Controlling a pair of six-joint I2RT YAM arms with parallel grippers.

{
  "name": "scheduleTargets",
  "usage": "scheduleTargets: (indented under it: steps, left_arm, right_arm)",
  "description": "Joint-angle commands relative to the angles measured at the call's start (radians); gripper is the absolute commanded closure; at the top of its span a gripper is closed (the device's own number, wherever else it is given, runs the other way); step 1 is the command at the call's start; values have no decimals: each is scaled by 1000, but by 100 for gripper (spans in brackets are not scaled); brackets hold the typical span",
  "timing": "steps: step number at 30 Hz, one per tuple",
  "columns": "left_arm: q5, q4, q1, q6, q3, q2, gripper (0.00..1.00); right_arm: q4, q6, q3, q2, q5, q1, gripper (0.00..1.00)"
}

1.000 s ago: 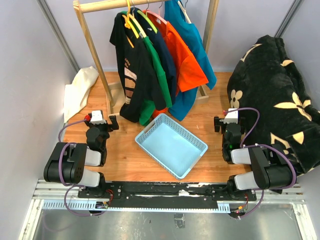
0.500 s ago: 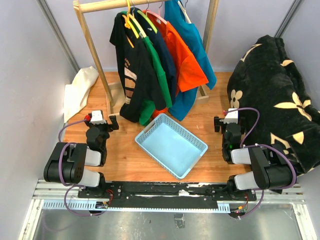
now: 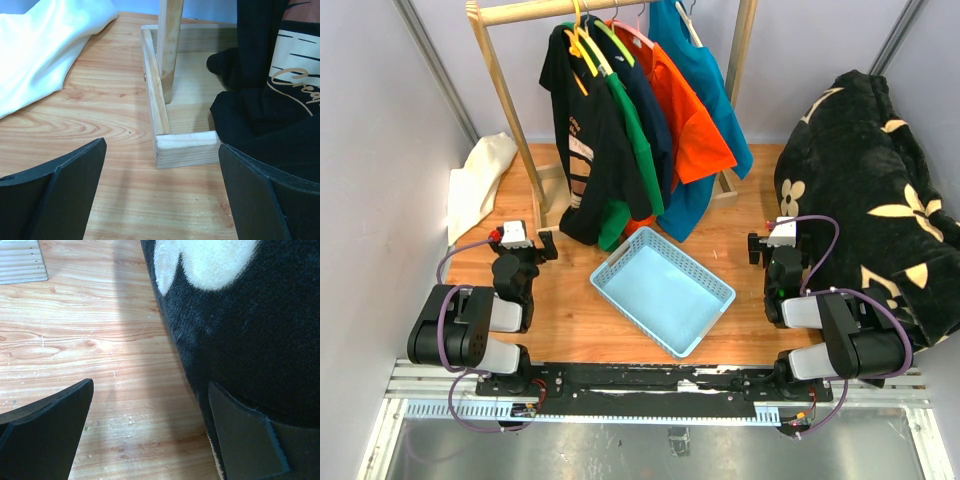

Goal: Remove the t-shirt from the hanger
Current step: Pick up the hanger from the clothesline.

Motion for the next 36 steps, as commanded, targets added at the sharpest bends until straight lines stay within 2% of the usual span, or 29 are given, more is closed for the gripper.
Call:
scheduleTargets:
  steps: [1,10,13,19,21,22,24,27,31,36]
  left_arm:
    - [8,19,7,16,17,6,0]
    - [7,19,8,17,18,6,0]
    - [18,21,8,19,13,-3,0]
    - [93,-45,8,43,-14,-136,0]
    - [163,-88,8,61,-17,-188,0]
    - [176,-154,8,58,-4,-222,0]
    - [141,-353,8,28,59,-307,0]
    - [90,-628,8,5,177,-406,0]
    - [59,-821,8,-100,293,-521,0]
    - [105,-940,8,-266,375,-644,0]
  right_arm:
    - [-21,29,20,12,21,-36,2]
    - [-17,28,18,10,21,-35,2]
    - [8,2,0,-10,-31,-33,2]
    - [11,-48,-14,-80,-108,-26,2]
    - [-170,-60,53,-160,-125,-14,2]
    - [-359,-40,110,-200,-135,-12,2]
    - [-624,39,233,-262,-111,-12,2]
    - [-881,121,381,-303,-104,-12,2]
    - [-1044,211,505,-355,-145,-13,2]
    - [-1086,261,616,-398,-294,-14,2]
